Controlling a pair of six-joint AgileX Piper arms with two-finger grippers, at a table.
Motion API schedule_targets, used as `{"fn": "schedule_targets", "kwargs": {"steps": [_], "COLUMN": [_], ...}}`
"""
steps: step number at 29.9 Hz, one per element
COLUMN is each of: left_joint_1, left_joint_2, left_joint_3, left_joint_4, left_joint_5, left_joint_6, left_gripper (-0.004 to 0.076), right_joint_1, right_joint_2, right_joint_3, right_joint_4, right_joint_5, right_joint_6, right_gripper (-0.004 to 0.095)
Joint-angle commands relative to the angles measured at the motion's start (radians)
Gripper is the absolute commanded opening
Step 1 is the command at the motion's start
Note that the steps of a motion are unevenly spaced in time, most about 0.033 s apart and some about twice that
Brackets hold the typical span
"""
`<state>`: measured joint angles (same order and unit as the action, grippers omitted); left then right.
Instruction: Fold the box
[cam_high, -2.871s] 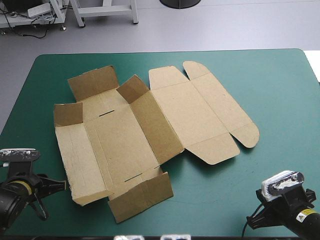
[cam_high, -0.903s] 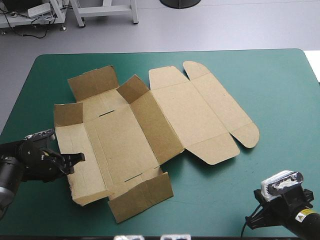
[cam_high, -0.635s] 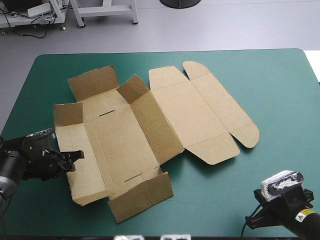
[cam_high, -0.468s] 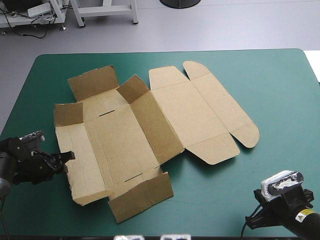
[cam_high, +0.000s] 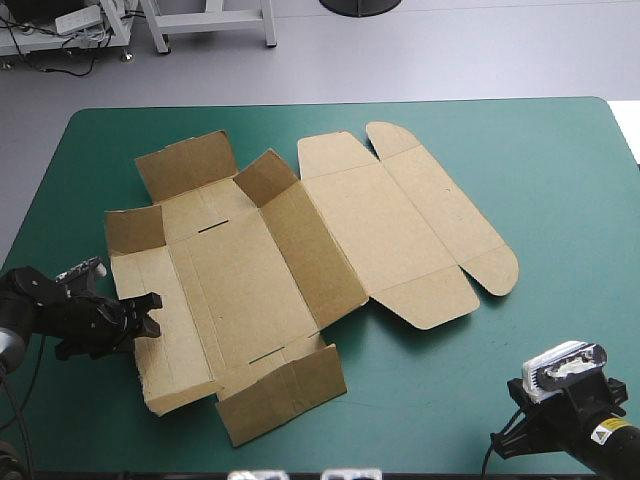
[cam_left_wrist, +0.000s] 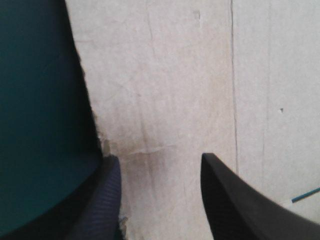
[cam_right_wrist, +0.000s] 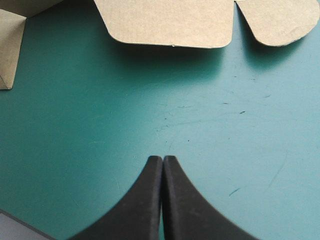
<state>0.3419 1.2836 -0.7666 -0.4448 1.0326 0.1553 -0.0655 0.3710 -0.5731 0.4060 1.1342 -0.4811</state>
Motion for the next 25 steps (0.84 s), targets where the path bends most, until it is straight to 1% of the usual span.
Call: {"fn": "schedule_targets", "kwargs": {"steps": [1, 4, 7, 10, 13, 22, 25], "left_joint_1": [0.004, 0.004, 0.004, 0.004, 0.004, 0.004, 0.004], "left_joint_2": [-0.020, -0.030, -0.054, -0.057, -0.048, -0.027, -0.027], "left_joint_3": [-0.023, -0.023, -0.023, -0.023, -0.023, -0.023, -0.023], "left_joint_4": [0.005, 0.072, 0.118, 0.060, -0.015, 0.061, 0.032], "left_joint_5": [0.016, 0.059, 0.048, 0.035, 0.028, 0.028, 0.026], "left_joint_6": [0.010, 0.000, -0.025, -0.018, 0.033, 0.012, 0.018], "left_gripper": [0.0362, 0.0362, 0.0362, 0.0362, 0.0362, 0.0362, 0.0362], "right_joint_1": [0.000, 0.000, 0.000, 0.000, 0.000, 0.000, 0.000], "right_joint_2": [0.017, 0.017, 0.017, 0.017, 0.017, 0.017, 0.017], "right_joint_3": [-0.031, -0.031, -0.031, -0.031, -0.031, -0.031, -0.031], "right_joint_4": [0.027, 0.027, 0.027, 0.027, 0.027, 0.021, 0.021], "right_joint_5": [-0.040, -0.040, -0.040, -0.044, -0.044, -0.044, -0.044], "right_joint_6": [-0.004, -0.004, -0.004, -0.004, -0.004, -0.004, -0.004], "right_gripper": [-0.0019, -0.0019, -0.0020, -0.0019, -0.0020, -0.0020, -0.0020]}}
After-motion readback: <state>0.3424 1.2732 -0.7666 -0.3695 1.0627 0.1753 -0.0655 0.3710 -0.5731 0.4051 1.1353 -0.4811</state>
